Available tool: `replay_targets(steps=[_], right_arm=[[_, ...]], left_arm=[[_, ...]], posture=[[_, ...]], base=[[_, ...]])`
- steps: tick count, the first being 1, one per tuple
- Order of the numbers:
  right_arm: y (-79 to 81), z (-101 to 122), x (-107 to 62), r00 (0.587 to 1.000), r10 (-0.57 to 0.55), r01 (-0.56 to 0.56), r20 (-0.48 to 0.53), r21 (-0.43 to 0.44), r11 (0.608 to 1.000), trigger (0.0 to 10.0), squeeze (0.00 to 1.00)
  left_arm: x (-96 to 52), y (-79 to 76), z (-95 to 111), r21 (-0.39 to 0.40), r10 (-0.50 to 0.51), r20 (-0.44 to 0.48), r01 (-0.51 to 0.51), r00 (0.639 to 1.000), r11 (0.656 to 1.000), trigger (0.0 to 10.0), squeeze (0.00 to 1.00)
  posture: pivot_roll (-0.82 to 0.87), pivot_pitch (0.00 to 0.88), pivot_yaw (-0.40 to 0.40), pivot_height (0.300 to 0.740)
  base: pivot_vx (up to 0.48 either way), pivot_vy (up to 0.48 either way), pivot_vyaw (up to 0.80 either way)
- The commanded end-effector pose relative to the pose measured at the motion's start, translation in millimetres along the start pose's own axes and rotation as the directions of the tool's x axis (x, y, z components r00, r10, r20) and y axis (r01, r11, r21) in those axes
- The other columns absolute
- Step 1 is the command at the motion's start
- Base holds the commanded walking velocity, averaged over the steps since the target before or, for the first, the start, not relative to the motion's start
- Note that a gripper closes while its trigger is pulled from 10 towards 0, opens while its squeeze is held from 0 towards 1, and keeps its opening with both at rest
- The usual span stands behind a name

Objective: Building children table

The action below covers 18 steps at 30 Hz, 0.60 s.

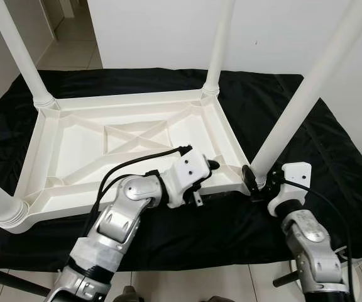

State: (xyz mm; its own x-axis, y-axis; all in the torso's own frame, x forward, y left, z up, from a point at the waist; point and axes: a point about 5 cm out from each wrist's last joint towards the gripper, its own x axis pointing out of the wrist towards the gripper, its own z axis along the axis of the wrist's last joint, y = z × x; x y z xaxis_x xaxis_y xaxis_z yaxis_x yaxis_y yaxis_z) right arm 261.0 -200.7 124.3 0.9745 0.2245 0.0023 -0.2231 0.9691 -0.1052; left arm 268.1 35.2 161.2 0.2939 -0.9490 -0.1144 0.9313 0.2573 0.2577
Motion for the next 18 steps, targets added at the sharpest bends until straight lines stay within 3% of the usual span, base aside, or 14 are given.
replay_targets(steps=[1, 8, 9, 10, 11, 12, 13, 14, 18], right_arm=[[-6.3, 2, 1.2, 0.999, 0.042, -0.042, 0.012, -0.022, 0.999, 10.0, 0.00], [-7.9, 6, 18.0, 0.977, 0.215, -0.214, 0.000, -0.074, 0.974, 9.8, 0.00], [-8.9, 4, 24.3, 0.968, 0.252, -0.252, -0.015, -0.074, 0.965, 8.2, 0.00], [-8.9, 4, 24.3, 0.968, 0.252, -0.252, -0.015, -0.074, 0.965, 8.2, 0.00], [-9.2, 3, 26.6, 0.965, 0.262, -0.263, -0.020, -0.075, 0.962, 5.5, 0.00], [-9.2, 3, 26.6, 0.965, 0.262, -0.263, -0.020, -0.075, 0.962, 5.5, 0.00], [-7.5, 1, 28.6, 0.958, 0.287, -0.288, -0.027, -0.055, 0.956, 1.7, 0.00], [-6.4, -1, 30.0, 0.950, 0.309, -0.310, -0.029, -0.044, 0.950, 0.0, 0.00], [-5.0, -3, 30.7, 0.944, 0.329, -0.330, -0.032, -0.033, 0.944, 0.0, 0.00]], left_arm=[[-0.5, -3.2, 1, 0.003, -0.033, 0.003, 0.033, 0.999, 0.999, 10.0, 0.00], [-0.4, -1.7, -2, 0.016, -0.024, -0.020, 0.024, 1.000, 1.000, 10.0, 0.00], [0.1, -1.3, -2, 0.020, -0.019, -0.021, 0.019, 1.000, 1.000, 10.0, 0.00], [0.1, -1.3, -2, 0.020, -0.019, -0.021, 0.019, 1.000, 1.000, 10.0, 0.00], [0.4, -1.2, -1, 0.020, -0.017, -0.020, 0.017, 1.000, 1.000, 10.0, 0.00], [0.4, -1.2, -1, 0.020, -0.017, -0.020, 0.017, 1.000, 1.000, 10.0, 0.00], [0.9, -1.2, -1, 0.020, -0.015, -0.019, 0.015, 1.000, 1.000, 10.0, 0.00], [1.1, -1.4, 0, 0.020, -0.014, -0.018, 0.014, 1.000, 1.000, 10.0, 0.00], [1.5, -1.9, 0, 0.020, -0.013, -0.017, 0.013, 1.000, 1.000, 10.0, 0.00]], posture=[[-0.04, 0.000, -0.002, 0.740], [-0.02, 0.000, -0.006, 0.740], [-0.02, 0.000, -0.011, 0.740], [-0.02, 0.000, -0.011, 0.740], [-0.01, 0.000, -0.014, 0.740], [-0.01, 0.000, -0.014, 0.740], [-0.01, 0.000, -0.016, 0.740], [-0.01, 0.000, -0.017, 0.740], [0.00, 0.000, -0.021, 0.740]], base=[[0.000, 0.000, 0.00], [0.000, 0.000, 0.00], [0.000, 0.000, 0.00], [0.000, 0.000, 0.00], [0.000, 0.000, 0.00], [0.000, 0.000, 0.00], [0.000, 0.000, 0.00], [0.000, 0.000, 0.00], [0.000, 0.000, 0.00]])
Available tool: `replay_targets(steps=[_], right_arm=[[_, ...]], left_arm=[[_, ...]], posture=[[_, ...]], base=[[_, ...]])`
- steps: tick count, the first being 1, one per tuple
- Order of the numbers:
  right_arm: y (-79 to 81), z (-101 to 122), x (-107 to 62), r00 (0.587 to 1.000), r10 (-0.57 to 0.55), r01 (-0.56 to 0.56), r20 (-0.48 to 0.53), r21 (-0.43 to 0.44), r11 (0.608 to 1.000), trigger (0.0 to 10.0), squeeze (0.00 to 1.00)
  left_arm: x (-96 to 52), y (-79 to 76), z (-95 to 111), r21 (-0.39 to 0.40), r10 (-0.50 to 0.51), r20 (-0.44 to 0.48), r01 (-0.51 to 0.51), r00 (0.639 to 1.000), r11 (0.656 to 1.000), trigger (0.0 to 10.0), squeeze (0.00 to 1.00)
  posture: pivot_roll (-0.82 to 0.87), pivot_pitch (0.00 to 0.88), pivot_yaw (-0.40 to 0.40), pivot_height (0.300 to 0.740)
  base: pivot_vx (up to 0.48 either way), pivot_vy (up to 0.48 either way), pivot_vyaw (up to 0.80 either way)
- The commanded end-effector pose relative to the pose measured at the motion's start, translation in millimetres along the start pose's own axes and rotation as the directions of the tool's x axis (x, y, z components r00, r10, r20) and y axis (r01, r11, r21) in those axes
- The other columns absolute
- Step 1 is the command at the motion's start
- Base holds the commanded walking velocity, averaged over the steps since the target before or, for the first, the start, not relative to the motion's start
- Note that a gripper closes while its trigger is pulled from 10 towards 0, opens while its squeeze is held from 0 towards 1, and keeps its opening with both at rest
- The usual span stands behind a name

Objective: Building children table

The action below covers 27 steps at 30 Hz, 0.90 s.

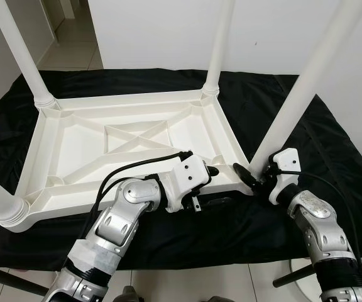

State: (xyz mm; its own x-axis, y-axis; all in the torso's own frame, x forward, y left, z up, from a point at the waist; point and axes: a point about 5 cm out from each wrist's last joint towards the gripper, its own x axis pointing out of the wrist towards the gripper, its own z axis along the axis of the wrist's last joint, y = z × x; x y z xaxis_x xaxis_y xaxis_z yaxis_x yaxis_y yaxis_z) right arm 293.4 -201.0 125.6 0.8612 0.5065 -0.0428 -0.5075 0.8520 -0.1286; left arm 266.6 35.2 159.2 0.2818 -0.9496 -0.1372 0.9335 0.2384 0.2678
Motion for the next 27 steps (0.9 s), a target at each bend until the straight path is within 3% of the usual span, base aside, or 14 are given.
replay_targets(steps=[1, 10, 11, 17, 20, 22, 27], right_arm=[[4.5, -7, 0.7, 0.999, 0.045, -0.045, -0.022, 0.002, 0.999, 0.0, 0.00], [7.1, -17, -3.9, 0.998, 0.056, -0.054, -0.038, 0.035, 0.998, 0.0, 0.00], [7.6, -17, -4.9, 0.998, 0.045, -0.043, -0.035, 0.037, 0.998, 10.0, 0.00], [12.6, -15, -4.4, 1.000, -0.021, 0.021, -0.004, 0.095, 0.995, 10.0, 0.00], [14.7, -16, -2.6, 0.994, -0.105, 0.106, -0.009, 0.084, 0.991, 10.0, 0.00], [15.7, -19, -1.9, 0.972, -0.231, 0.233, -0.035, 0.082, 0.969, 10.0, 0.00], [20.9, -16, -1.5, 0.954, -0.297, 0.298, -0.026, 0.101, 0.949, 10.0, 0.00]], left_arm=[[2.0, -0.4, 2, 0.008, 0.005, 0.003, -0.005, 1.000, 1.000, 10.0, 0.00], [3.1, -1.3, 3, 0.010, 0.004, 0.005, -0.004, 1.000, 1.000, 10.0, 0.00], [3.4, -1.4, 3, 0.010, 0.002, 0.005, -0.002, 1.000, 1.000, 10.0, 0.00], [4.1, -1.0, 3, 0.011, -0.001, 0.004, 0.001, 1.000, 1.000, 10.0, 0.00], [4.6, -1.5, 2, 0.010, -0.004, 0.004, 0.004, 1.000, 1.000, 10.0, 0.00], [4.9, -1.9, 2, 0.010, -0.004, 0.003, 0.004, 1.000, 1.000, 10.0, 0.00], [5.0, -1.7, 2, 0.011, -0.001, 0.002, 0.001, 1.000, 1.000, 10.0, 0.00]], posture=[[0.00, 0.000, -0.023, 0.740], [-0.01, 0.000, -0.013, 0.740], [-0.01, 0.000, -0.013, 0.740], [-0.02, 0.000, -0.012, 0.740], [-0.02, 0.000, -0.011, 0.740], [-0.02, 0.000, -0.012, 0.740], [-0.03, 0.000, -0.011, 0.740]], base=[[0.000, 0.000, 0.00], [0.000, 0.000, 0.00], [0.000, 0.000, 0.00], [0.000, 0.000, 0.00], [0.000, 0.000, 0.00], [0.000, 0.000, 0.00], [0.000, 0.000, 0.00]])
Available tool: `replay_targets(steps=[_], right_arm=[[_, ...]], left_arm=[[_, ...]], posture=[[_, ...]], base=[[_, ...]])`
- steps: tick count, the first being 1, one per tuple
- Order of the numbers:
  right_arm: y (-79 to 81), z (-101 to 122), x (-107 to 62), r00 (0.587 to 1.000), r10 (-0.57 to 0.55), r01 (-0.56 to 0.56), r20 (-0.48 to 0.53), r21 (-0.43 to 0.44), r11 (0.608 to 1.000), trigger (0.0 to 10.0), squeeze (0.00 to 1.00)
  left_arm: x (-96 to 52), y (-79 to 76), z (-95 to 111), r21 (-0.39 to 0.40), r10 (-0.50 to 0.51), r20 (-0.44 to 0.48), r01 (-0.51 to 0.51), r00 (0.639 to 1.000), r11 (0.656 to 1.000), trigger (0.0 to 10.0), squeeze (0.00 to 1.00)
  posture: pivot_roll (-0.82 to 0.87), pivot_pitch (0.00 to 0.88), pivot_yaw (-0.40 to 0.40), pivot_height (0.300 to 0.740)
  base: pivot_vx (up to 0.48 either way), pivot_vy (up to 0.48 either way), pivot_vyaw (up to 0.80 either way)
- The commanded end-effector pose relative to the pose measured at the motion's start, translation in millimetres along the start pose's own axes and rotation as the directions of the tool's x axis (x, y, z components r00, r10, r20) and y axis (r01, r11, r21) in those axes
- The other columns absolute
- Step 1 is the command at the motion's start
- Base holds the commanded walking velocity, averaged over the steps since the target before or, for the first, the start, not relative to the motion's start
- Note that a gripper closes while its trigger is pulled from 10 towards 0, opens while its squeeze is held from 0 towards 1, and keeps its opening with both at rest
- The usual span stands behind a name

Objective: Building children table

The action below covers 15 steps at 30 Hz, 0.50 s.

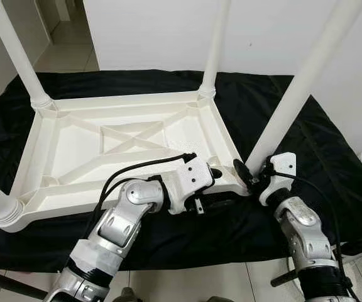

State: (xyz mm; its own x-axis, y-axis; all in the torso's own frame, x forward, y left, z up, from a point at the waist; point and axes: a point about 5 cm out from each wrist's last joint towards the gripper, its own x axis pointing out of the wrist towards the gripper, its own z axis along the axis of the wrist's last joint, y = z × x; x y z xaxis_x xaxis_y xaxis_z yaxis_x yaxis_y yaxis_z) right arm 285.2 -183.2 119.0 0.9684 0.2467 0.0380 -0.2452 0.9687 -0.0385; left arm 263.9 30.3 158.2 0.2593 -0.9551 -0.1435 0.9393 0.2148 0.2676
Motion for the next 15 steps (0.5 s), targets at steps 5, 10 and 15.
replay_targets(steps=[5, 10, 15], right_arm=[[10.9, -8, -7.6, 0.976, -0.208, 0.210, -0.070, 0.029, 0.977, 10.0, 0.00], [35.2, -10, -11.4, 0.901, -0.428, 0.430, -0.076, 0.014, 0.903, 10.0, 0.00], [51.7, -8, -6.7, 0.895, -0.438, 0.444, -0.085, 0.083, 0.892, 10.0, 0.00]], left_arm=[[1.5, 1.9, 1, 0.007, 0.023, 0.000, -0.023, 1.000, 1.000, 10.0, 0.00], [2.0, 1.6, -1, 0.015, 0.024, -0.014, -0.024, 1.000, 1.000, 10.0, 0.00], [1.7, 1.6, -1, 0.012, 0.025, -0.013, -0.025, 1.000, 1.000, 10.0, 0.00]], posture=[[-0.04, 0.000, -0.010, 0.740], [-0.04, 0.000, -0.013, 0.740], [-0.04, 0.000, -0.007, 0.740]], base=[[0.000, 0.000, 0.00], [0.000, 0.000, 0.00], [0.000, 0.000, 0.00]])
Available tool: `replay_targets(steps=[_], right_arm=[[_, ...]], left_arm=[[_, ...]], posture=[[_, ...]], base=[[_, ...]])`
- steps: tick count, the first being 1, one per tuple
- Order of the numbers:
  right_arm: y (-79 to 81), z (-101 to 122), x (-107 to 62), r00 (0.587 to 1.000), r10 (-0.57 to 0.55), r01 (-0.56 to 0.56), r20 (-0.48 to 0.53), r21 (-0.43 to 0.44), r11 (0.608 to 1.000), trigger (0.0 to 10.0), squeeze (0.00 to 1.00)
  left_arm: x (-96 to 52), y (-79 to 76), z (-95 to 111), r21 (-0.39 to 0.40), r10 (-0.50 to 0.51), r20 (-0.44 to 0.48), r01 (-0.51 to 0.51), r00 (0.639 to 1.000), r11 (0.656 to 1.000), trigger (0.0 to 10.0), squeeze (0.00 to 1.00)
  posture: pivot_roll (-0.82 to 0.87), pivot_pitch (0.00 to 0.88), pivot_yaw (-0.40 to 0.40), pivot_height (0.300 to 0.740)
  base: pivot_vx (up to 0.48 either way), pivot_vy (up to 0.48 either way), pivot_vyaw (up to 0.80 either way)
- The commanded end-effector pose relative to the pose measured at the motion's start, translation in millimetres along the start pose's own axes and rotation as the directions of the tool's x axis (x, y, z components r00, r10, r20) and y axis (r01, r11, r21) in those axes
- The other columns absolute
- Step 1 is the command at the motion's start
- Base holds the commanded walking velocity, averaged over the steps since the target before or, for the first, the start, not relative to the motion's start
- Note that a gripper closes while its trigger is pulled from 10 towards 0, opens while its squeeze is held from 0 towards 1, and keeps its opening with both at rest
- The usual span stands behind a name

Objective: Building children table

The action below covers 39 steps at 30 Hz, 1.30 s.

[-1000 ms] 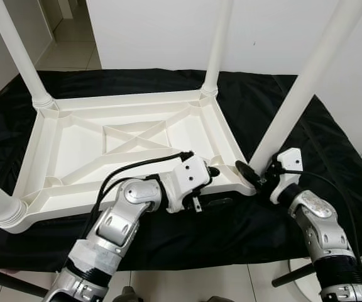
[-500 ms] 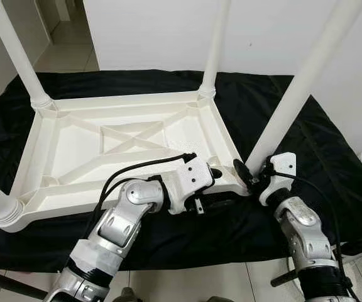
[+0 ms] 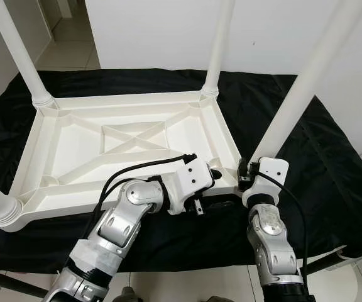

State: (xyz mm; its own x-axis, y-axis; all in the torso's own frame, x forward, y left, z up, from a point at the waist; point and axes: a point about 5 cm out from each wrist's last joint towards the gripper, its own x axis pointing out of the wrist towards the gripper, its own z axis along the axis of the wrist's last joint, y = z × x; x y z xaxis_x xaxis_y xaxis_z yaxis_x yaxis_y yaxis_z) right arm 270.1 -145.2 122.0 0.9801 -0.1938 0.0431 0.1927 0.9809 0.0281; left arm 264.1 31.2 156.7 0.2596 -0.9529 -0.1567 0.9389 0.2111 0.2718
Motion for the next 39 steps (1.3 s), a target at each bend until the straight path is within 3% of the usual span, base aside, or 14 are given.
replay_targets(steps=[1, 4, 5, 6, 7, 15, 17, 18, 19, 26, 30, 35, 37, 39], right_arm=[[8.9, -13, -6.2, 0.997, -0.014, 0.017, -0.076, 0.037, 0.999, 10.0, 0.00], [13.4, -10, -5.3, 0.997, 0.013, -0.009, -0.073, 0.049, 0.999, 10.0, 0.00], [14.6, -7, -1.1, 0.997, 0.042, -0.040, -0.062, 0.035, 0.999, 10.0, 0.46], [14.6, -7, -1.1, 0.997, 0.042, -0.040, -0.062, 0.035, 0.999, 10.0, 0.46], [14.9, -6, -0.9, 0.997, 0.043, -0.040, -0.061, 0.035, 0.999, 10.0, 1.00], [13.7, -3, -5.4, 0.997, 0.070, -0.068, -0.037, 0.049, 0.996, 10.0, 1.00], [5.6, 1, -5.9, 0.994, 0.106, -0.106, -0.014, 0.045, 0.993, 10.0, 1.00], [0.9, 3, -6.0, 0.992, 0.128, -0.127, -0.007, 0.057, 0.990, 10.0, 0.80], [-3.7, 5, -6.1, 0.988, 0.154, -0.154, 0.000, 0.055, 0.987, 10.0, 0.00], [-20.3, 8, -6.9, 0.932, 0.361, -0.361, 0.022, -0.011, 0.932, 10.0, 0.00], [-39.1, 13, 2.9, 0.888, 0.460, -0.456, 0.029, -0.088, 0.886, 10.0, 0.00], [-40.0, 14, 8.0, 0.854, 0.520, -0.516, 0.018, -0.099, 0.851, 10.0, 0.00], [-37.5, 12, 15.0, 0.799, 0.601, -0.599, -0.024, -0.126, 0.791, 10.0, 0.00], [-36.6, 11, 18.2, 0.777, 0.628, -0.628, -0.046, -0.138, 0.766, 10.0, 0.00]], left_arm=[[2.3, 1.7, 1, 0.007, 0.028, 0.000, -0.028, 1.000, 1.000, 10.0, 0.00], [2.5, 1.2, 1, 0.006, 0.026, 0.001, -0.026, 1.000, 1.000, 10.0, 0.00], [3.1, 0.8, 1, 0.009, 0.019, -0.001, -0.019, 1.000, 1.000, 10.0, 0.00], [3.1, 0.8, 1, 0.009, 0.019, -0.001, -0.019, 1.000, 1.000, 10.0, 0.00], [3.0, 1.6, 2, 0.010, 0.021, -0.001, -0.021, 1.000, 1.000, 10.0, 0.00], [1.2, 3.2, 0, 0.007, 0.039, -0.007, -0.039, 0.999, 0.999, 10.0, 0.00], [1.6, 2.9, 0, 0.006, 0.041, -0.005, -0.041, 0.999, 0.999, 10.0, 0.00], [2.2, 3.1, 1, 0.006, 0.042, -0.003, -0.042, 0.999, 0.999, 10.0, 0.00], [2.6, 3.6, 1, 0.006, 0.043, -0.002, -0.043, 0.999, 0.999, 10.0, 0.00], [4.1, 5.1, 2, 0.010, 0.041, 0.000, -0.041, 0.999, 0.999, 10.0, 0.00], [5.0, 6.3, 3, 0.014, 0.037, 0.003, -0.038, 0.999, 0.999, 10.0, 0.00], [5.7, 7.5, 3, 0.018, 0.038, 0.005, -0.038, 0.999, 0.999, 10.0, 0.00], [6.2, 8.8, 4, 0.022, 0.040, 0.007, -0.040, 0.999, 0.999, 10.0, 0.00], [6.4, 9.3, 5, 0.024, 0.041, 0.007, -0.041, 0.999, 0.999, 10.0, 0.00]], posture=[[-0.04, 0.000, -0.007, 0.740], [-0.04, 0.000, -0.006, 0.740], [-0.04, 0.000, -0.007, 0.740], [-0.04, 0.000, -0.007, 0.740], [-0.04, 0.000, -0.006, 0.740], [-0.03, 0.000, -0.013, 0.740], [-0.03, 0.000, -0.014, 0.740], [-0.04, 0.000, -0.013, 0.740], [-0.04, 0.000, -0.013, 0.740], [-0.05, 0.000, -0.006, 0.740], [-0.05, 0.000, -0.002, 0.740], [-0.04, 0.000, -0.002, 0.740], [-0.03, 0.000, 0.000, 0.740], [-0.03, 0.000, 0.000, 0.740]], base=[[0.000, 0.000, 0.00], [0.000, 0.000, 0.00], [0.000, 0.000, 0.00], [0.000, 0.000, 0.00], [0.000, 0.000, 0.00], [0.000, 0.000, 0.00], [0.000, 0.000, 0.00], [0.000, 0.000, 0.00], [0.000, 0.000, 0.00], [0.000, 0.000, 0.00], [0.000, 0.000, 0.00], [0.000, 0.000, 0.00], [0.000, 0.000, 0.00], [0.000, 0.000, 0.00]])
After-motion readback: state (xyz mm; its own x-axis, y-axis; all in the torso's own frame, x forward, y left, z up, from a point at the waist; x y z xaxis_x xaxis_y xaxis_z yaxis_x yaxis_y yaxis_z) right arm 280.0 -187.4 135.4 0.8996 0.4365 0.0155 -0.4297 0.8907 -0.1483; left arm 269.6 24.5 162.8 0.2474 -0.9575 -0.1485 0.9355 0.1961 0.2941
